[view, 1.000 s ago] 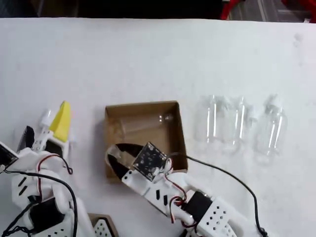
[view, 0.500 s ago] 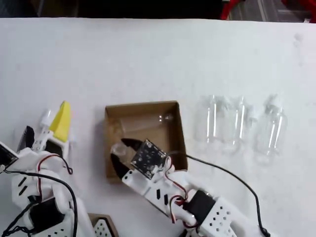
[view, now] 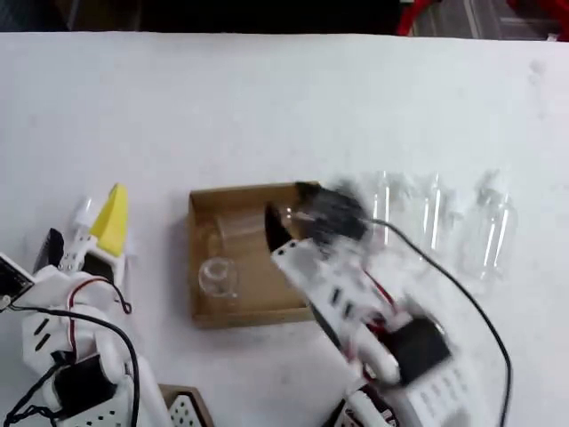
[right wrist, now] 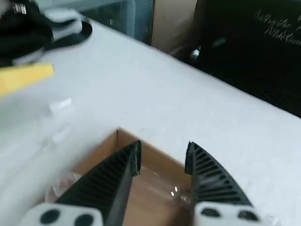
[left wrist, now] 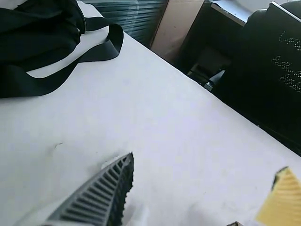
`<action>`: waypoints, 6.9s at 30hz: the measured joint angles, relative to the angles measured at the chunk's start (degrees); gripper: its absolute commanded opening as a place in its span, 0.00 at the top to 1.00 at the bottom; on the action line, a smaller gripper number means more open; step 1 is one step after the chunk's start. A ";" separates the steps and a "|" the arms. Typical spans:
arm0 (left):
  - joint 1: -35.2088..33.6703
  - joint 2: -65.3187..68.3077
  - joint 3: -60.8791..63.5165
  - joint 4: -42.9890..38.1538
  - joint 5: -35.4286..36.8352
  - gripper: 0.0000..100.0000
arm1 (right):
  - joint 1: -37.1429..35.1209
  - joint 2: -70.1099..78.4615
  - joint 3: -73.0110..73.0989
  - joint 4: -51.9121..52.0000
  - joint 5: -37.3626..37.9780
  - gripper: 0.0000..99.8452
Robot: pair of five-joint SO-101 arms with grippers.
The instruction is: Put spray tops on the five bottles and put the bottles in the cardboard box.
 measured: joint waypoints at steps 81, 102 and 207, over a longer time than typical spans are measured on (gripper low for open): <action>5.89 0.00 1.49 -0.35 -4.92 0.59 | 9.23 67.43 -23.56 6.33 62.33 0.77; 5.89 0.00 1.49 -0.35 -4.92 0.59 | 8.79 67.16 -23.56 7.65 58.73 0.79; 21.54 0.00 1.49 -0.35 -12.66 0.59 | -5.63 30.68 -36.57 20.84 37.63 0.98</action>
